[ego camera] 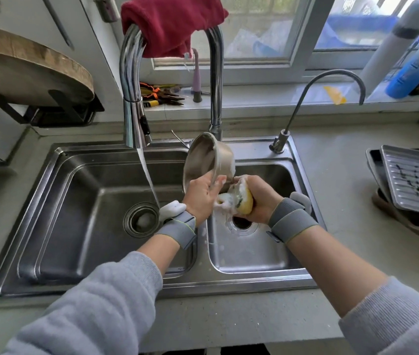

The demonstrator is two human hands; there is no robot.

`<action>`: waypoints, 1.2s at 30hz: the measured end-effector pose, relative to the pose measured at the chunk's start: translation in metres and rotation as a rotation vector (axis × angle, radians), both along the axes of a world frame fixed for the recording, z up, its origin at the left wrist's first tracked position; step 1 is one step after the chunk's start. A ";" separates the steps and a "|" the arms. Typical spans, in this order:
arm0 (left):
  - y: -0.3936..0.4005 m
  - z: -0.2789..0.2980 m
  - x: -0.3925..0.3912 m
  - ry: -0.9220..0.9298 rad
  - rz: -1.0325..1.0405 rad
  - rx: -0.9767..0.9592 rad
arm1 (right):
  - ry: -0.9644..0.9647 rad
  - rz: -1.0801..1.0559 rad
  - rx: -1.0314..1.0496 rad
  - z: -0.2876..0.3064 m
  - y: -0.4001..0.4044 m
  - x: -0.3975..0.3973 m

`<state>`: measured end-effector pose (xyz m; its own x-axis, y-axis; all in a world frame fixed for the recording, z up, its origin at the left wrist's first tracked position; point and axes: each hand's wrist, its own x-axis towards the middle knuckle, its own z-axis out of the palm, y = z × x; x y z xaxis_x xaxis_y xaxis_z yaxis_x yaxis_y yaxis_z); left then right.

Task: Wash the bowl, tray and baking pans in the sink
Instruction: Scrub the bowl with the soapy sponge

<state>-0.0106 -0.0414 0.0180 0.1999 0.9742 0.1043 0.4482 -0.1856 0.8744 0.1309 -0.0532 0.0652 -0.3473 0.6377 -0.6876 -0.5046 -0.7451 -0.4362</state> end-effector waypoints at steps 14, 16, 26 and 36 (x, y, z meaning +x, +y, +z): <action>-0.016 -0.002 -0.016 -0.572 0.166 -0.588 | -1.030 -0.220 0.379 -0.007 0.030 0.027; -0.011 -0.008 -0.017 -0.719 0.234 -0.666 | -1.214 -0.046 0.476 -0.009 0.018 0.015; 0.007 0.020 -0.030 -1.022 0.242 -0.744 | -1.337 0.363 1.386 -0.006 -0.036 -0.032; 0.004 0.019 -0.035 -1.096 0.327 -0.815 | -1.245 0.307 1.070 -0.006 -0.023 -0.010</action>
